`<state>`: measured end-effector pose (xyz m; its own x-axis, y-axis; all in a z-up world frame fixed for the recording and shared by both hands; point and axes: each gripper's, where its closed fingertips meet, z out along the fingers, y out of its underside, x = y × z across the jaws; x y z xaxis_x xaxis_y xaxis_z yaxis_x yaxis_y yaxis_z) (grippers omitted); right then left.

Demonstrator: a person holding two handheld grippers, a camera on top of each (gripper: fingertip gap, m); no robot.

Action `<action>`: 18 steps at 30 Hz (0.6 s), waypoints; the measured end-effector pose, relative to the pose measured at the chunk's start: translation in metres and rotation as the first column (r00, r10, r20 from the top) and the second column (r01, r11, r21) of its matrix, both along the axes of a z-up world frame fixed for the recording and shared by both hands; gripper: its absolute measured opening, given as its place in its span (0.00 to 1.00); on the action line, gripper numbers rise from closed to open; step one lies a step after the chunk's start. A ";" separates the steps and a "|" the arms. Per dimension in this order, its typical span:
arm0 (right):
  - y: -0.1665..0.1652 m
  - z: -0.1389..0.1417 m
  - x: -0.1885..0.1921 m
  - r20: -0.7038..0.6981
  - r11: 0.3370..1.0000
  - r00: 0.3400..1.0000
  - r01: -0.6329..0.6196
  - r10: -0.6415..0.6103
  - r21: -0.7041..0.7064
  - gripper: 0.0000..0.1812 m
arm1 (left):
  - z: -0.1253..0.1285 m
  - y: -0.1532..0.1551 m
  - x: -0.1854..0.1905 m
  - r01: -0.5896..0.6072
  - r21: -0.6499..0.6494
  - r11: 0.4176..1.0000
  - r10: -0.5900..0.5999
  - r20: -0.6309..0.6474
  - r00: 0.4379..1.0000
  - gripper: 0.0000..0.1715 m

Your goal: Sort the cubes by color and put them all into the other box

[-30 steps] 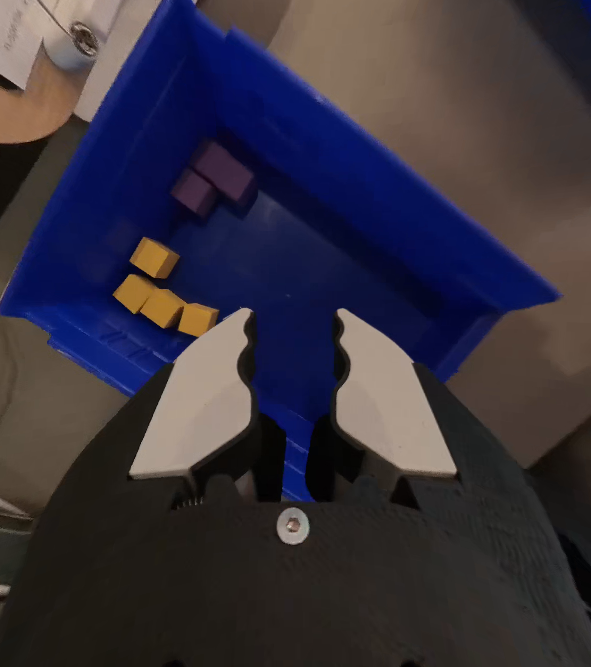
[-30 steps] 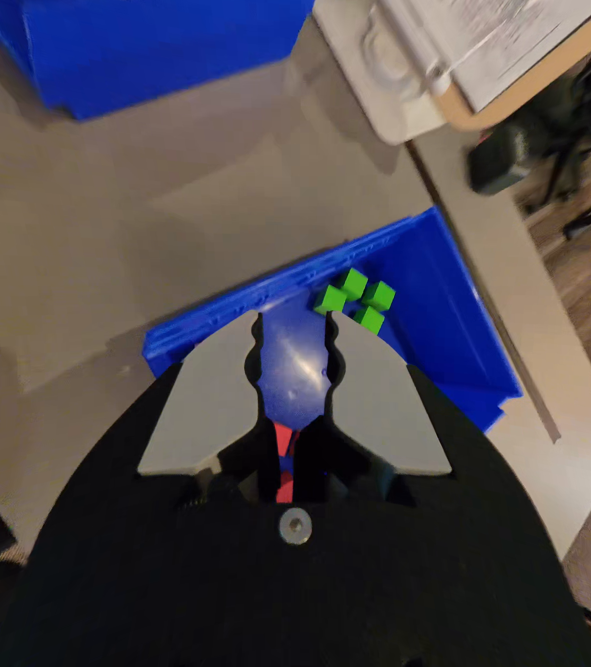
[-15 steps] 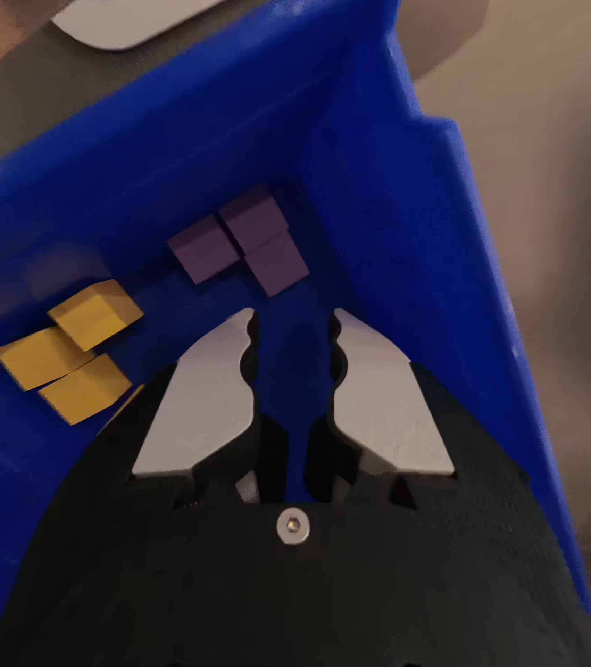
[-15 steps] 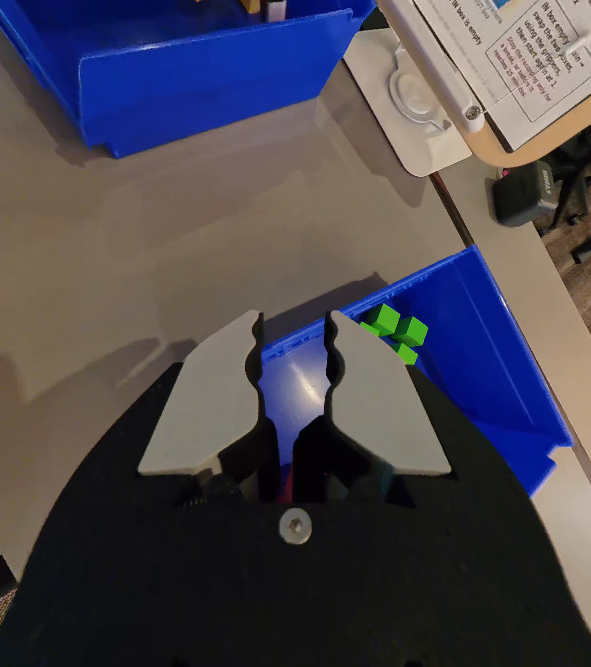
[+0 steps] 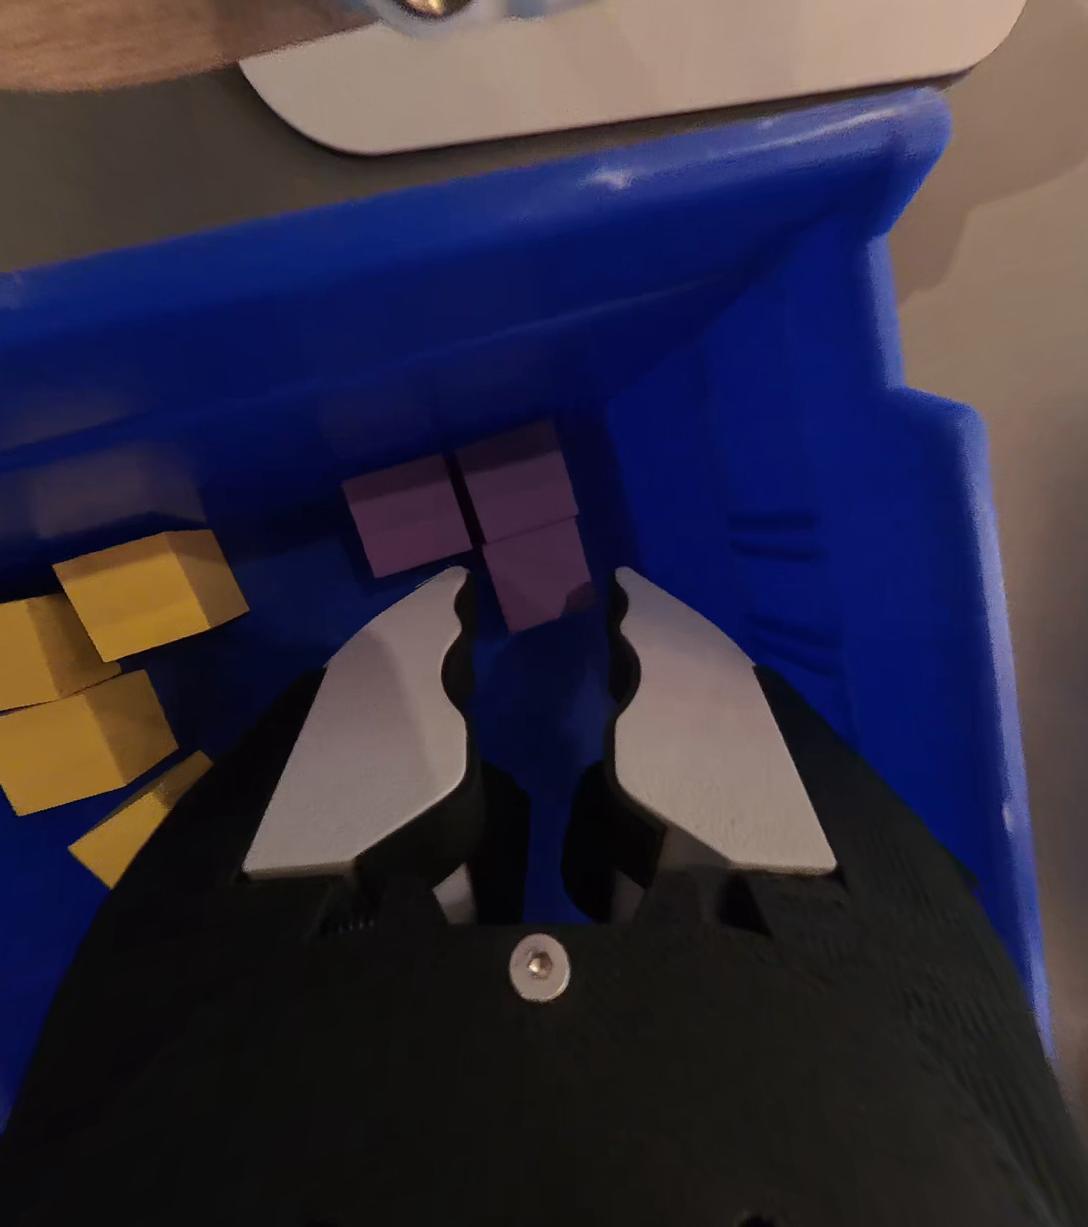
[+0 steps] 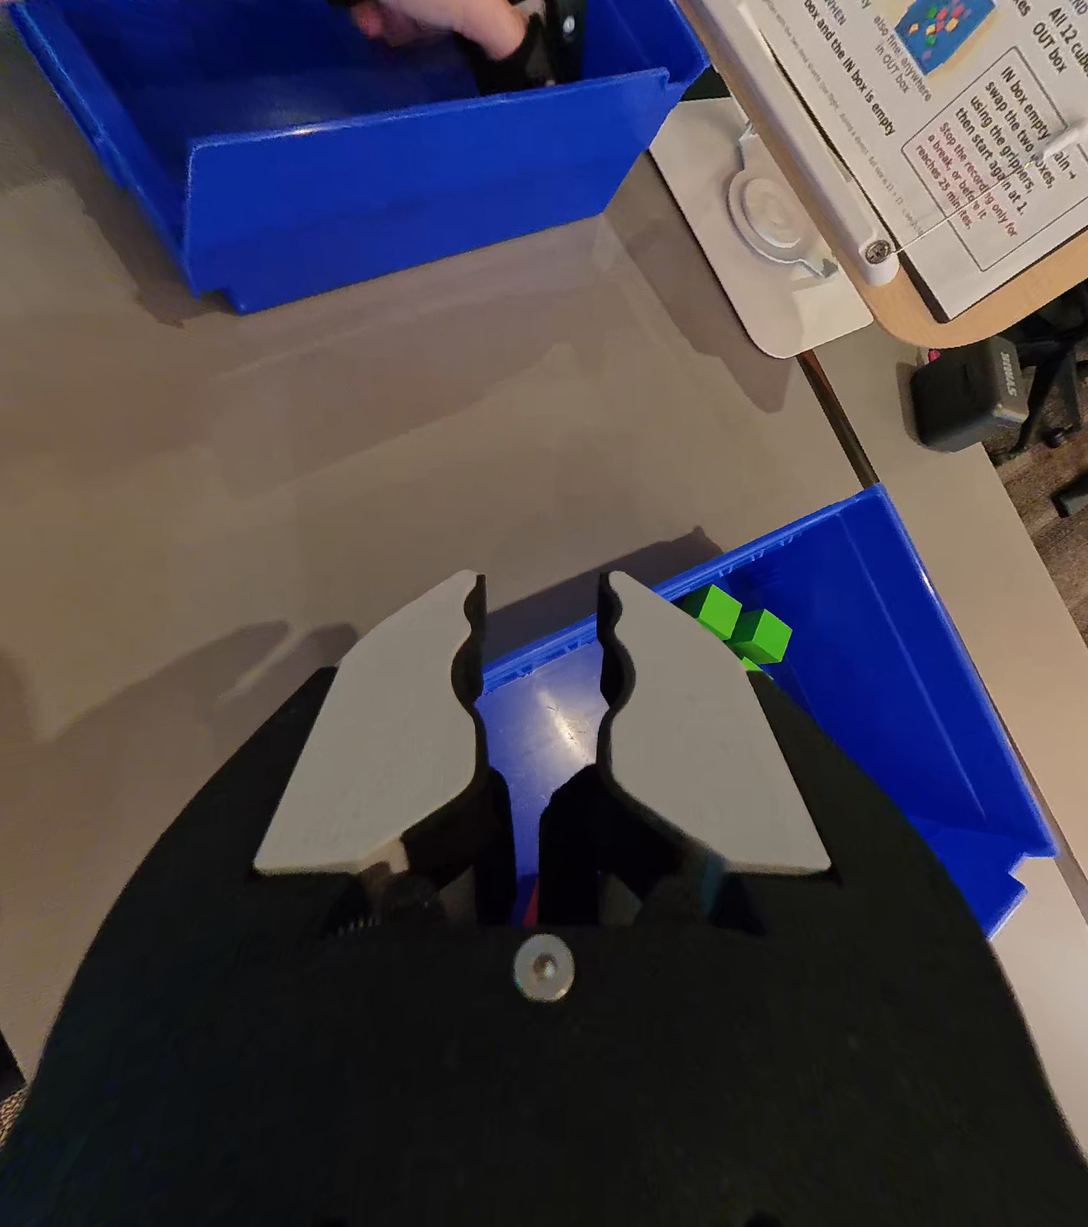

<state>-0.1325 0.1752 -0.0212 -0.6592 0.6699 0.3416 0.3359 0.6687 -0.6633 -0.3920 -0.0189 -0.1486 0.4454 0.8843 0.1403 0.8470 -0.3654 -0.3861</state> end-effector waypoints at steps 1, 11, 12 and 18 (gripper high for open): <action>0.000 0.001 0.000 -0.004 1.000 1.000 0.000 0.000 0.000 0.18 | -0.002 0.000 0.000 -0.004 -0.011 1.000 0.004 -0.008 1.000 0.21; 0.008 0.008 0.007 -0.026 1.000 1.000 0.008 -0.008 -0.006 0.17 | 0.006 0.003 0.010 -0.011 0.043 0.999 0.014 -0.053 0.999 0.18; 0.008 0.008 0.007 -0.025 1.000 1.000 0.011 -0.011 -0.005 0.17 | 0.011 0.000 0.014 -0.005 0.055 0.998 0.008 -0.052 0.999 0.18; -0.030 0.017 -0.005 -0.164 0.994 0.981 -0.106 0.101 -0.018 0.18 | 0.079 -0.011 0.058 0.102 0.345 0.933 -0.085 -0.066 0.994 0.17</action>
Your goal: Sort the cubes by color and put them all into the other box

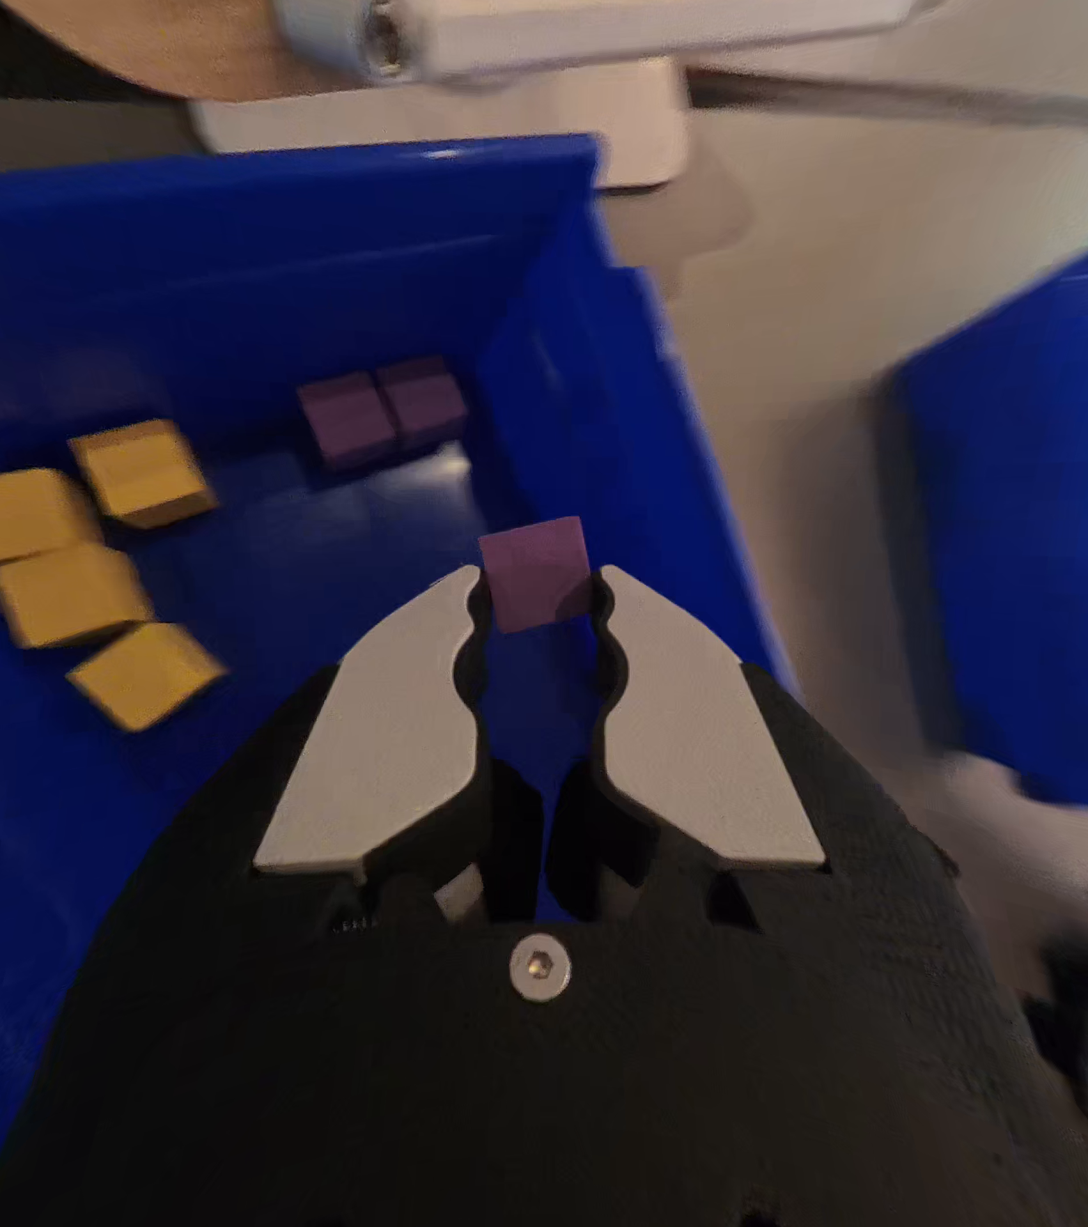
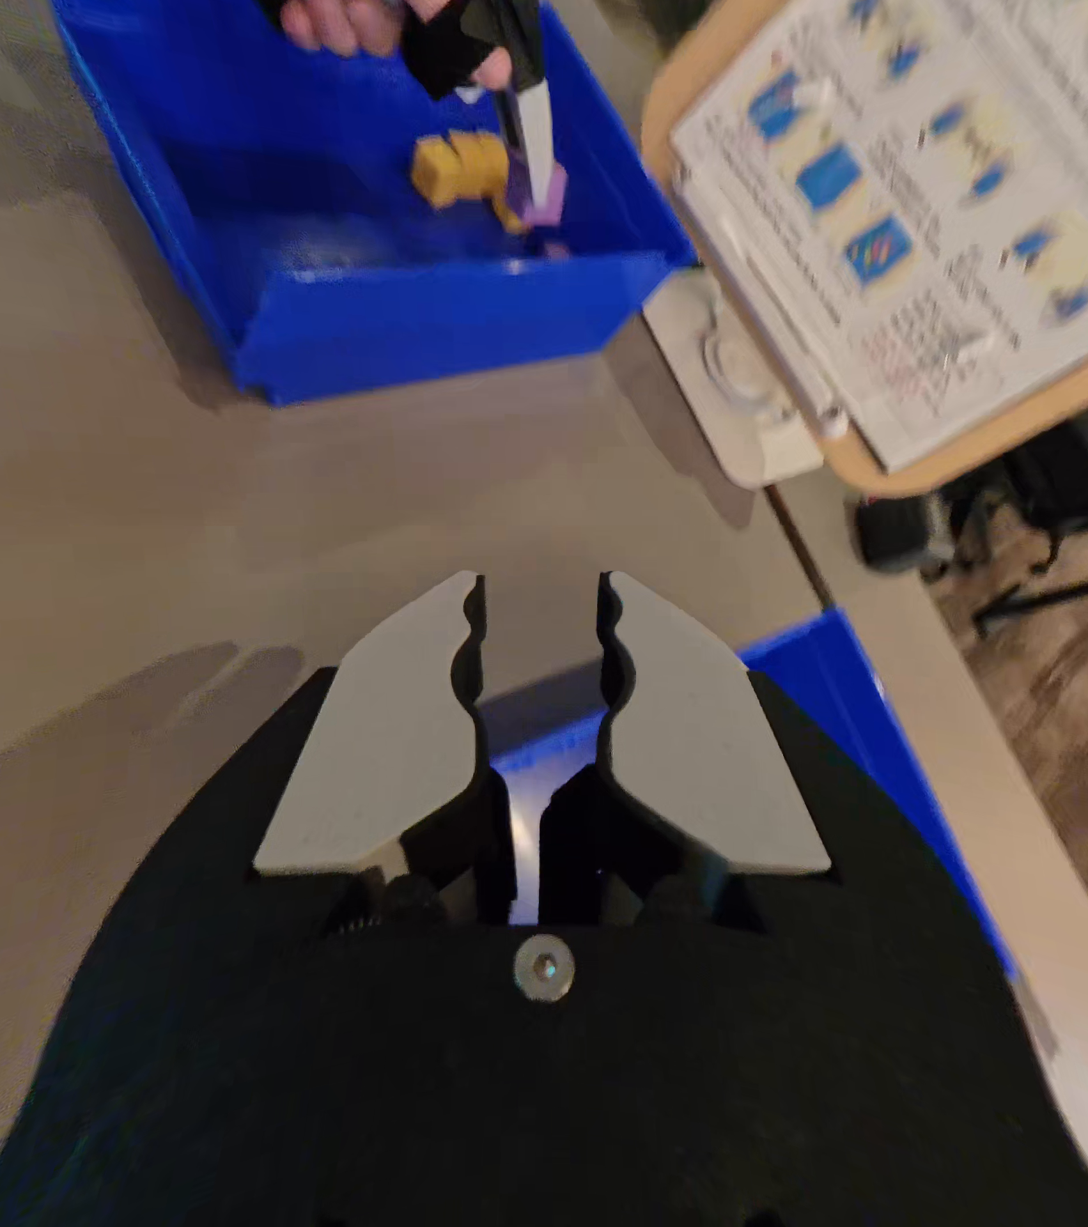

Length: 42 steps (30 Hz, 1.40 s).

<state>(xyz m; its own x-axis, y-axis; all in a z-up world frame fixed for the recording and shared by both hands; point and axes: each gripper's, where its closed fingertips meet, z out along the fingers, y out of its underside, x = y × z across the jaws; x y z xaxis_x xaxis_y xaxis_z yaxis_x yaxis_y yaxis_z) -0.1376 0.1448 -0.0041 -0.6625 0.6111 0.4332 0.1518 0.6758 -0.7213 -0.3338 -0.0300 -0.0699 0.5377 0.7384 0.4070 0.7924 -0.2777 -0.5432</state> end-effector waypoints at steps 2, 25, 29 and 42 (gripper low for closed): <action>-0.029 0.003 -0.006 -0.091 0.997 0.993 -0.074 0.073 -0.013 0.19 | 0.042 0.019 0.036 0.130 0.350 0.928 -0.167 0.080 0.983 0.18; -0.141 0.047 -0.039 -0.375 0.928 0.920 -0.236 0.118 -0.288 0.15 | 0.116 0.041 0.170 0.305 0.879 0.366 -0.650 0.007 0.760 0.17; -0.135 0.048 -0.036 -0.366 0.933 0.923 -0.227 0.116 -0.278 0.14 | 0.122 0.044 0.169 0.284 0.903 0.324 -0.639 -0.012 0.769 0.23; 0.066 -0.020 0.034 0.334 0.975 0.924 0.131 -0.185 0.177 0.15 | 0.116 0.010 0.141 0.400 0.686 0.607 -0.435 -0.135 0.891 0.41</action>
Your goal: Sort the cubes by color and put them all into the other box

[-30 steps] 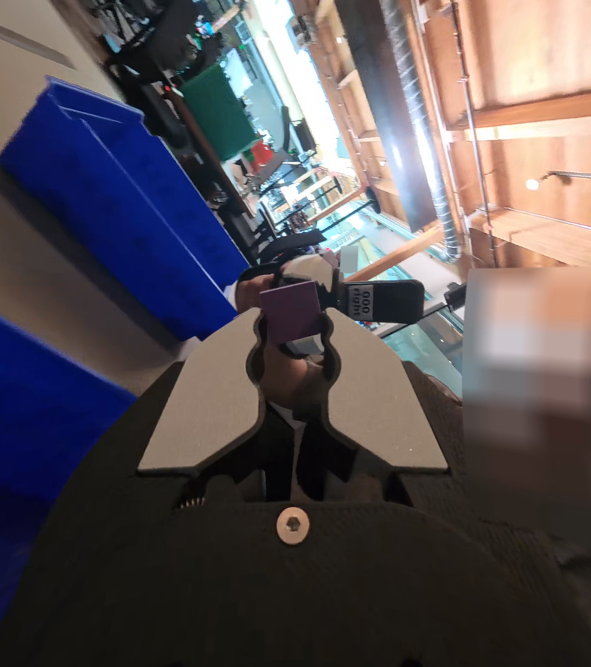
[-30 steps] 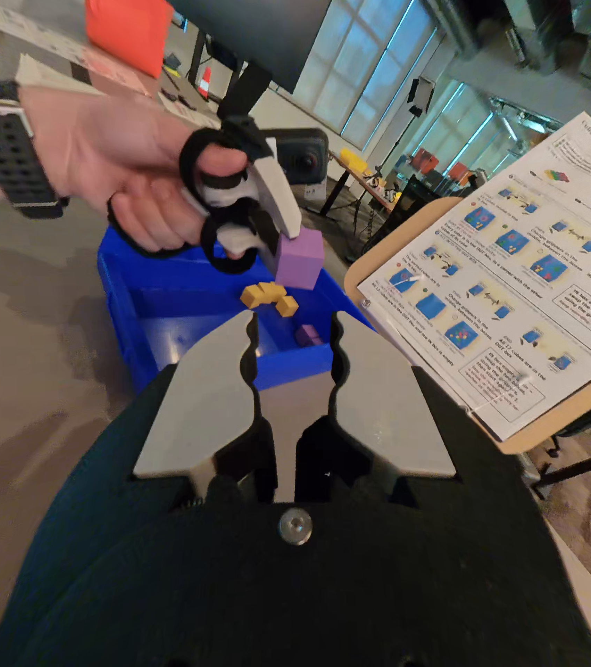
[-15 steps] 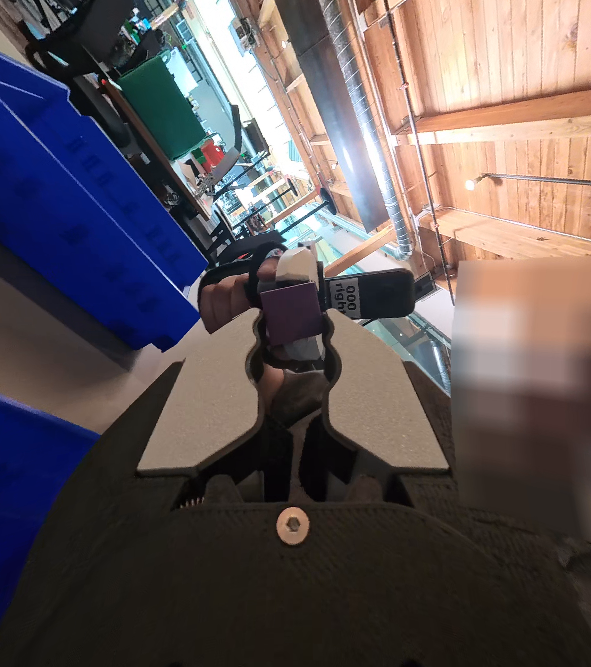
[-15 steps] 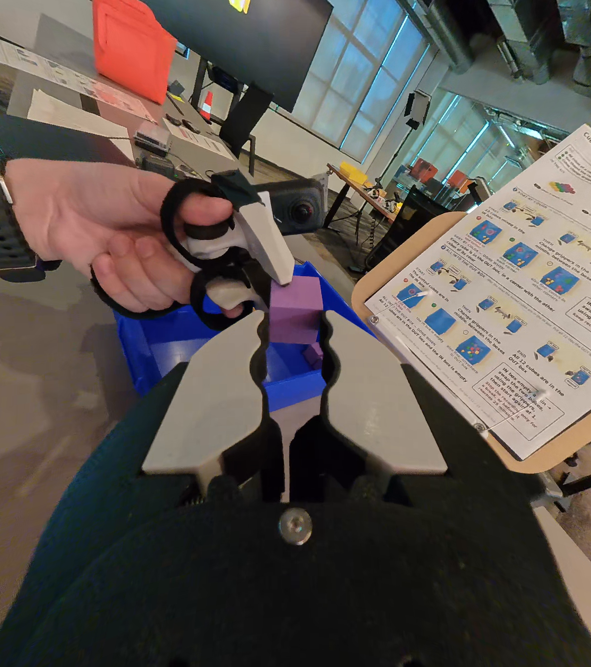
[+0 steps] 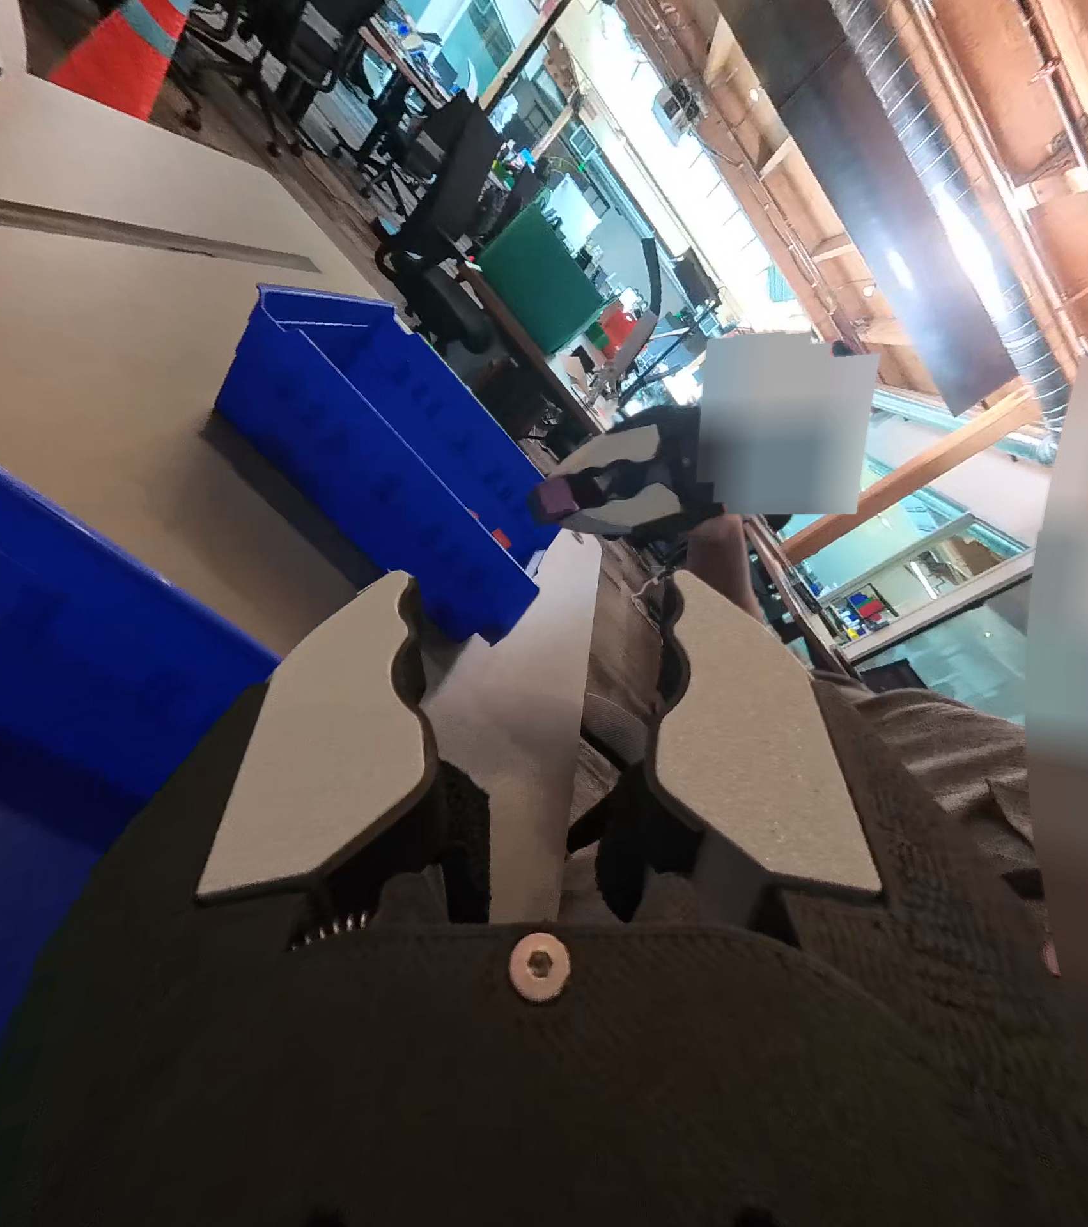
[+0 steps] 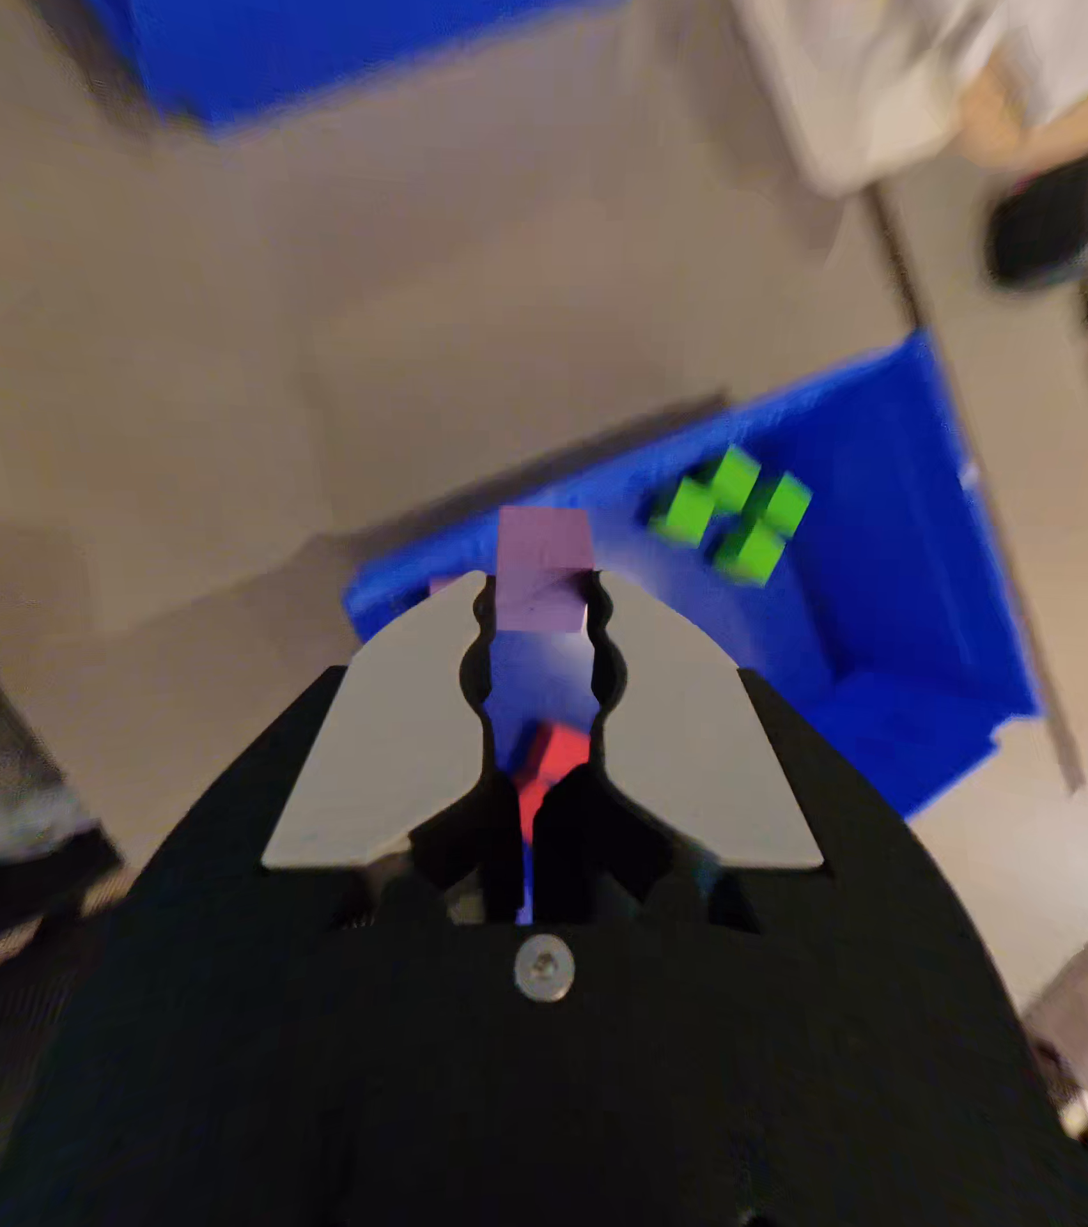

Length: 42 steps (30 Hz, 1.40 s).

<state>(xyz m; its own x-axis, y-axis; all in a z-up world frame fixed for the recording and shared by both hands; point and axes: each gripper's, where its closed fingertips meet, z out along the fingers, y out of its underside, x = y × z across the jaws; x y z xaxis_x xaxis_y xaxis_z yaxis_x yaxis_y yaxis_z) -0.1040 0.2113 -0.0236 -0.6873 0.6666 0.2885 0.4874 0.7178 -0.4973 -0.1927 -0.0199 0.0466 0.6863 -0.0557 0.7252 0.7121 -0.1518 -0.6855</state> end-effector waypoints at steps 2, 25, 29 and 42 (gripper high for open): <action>0.026 -0.024 0.016 0.168 0.997 0.986 -0.002 -0.012 0.082 0.15 | 0.002 -0.005 0.002 0.003 -0.002 1.000 -0.003 -0.017 1.000 0.39; 0.034 -0.116 0.028 0.637 0.976 0.770 -0.160 0.029 0.149 0.19 | 0.003 -0.034 -0.011 -0.063 -0.076 0.995 0.057 -0.078 0.995 0.36; 0.043 -0.109 0.027 0.624 0.976 0.781 -0.140 0.005 0.169 0.20 | 0.004 -0.031 -0.012 -0.064 -0.094 0.994 0.056 -0.092 0.994 0.36; 0.002 0.017 -0.014 -0.114 0.996 0.991 -0.072 0.065 -0.057 0.17 | -0.102 -0.050 -0.135 -0.445 -0.731 0.518 0.109 -0.459 0.882 0.34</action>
<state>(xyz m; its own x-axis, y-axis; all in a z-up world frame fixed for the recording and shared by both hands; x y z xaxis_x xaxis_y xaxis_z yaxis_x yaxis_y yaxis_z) -0.1176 0.2132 -0.0062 -0.6977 0.6378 0.3262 0.3769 0.7140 -0.5900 -0.3274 -0.0696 -0.0553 0.7443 0.6615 0.0918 0.5870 -0.5824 -0.5623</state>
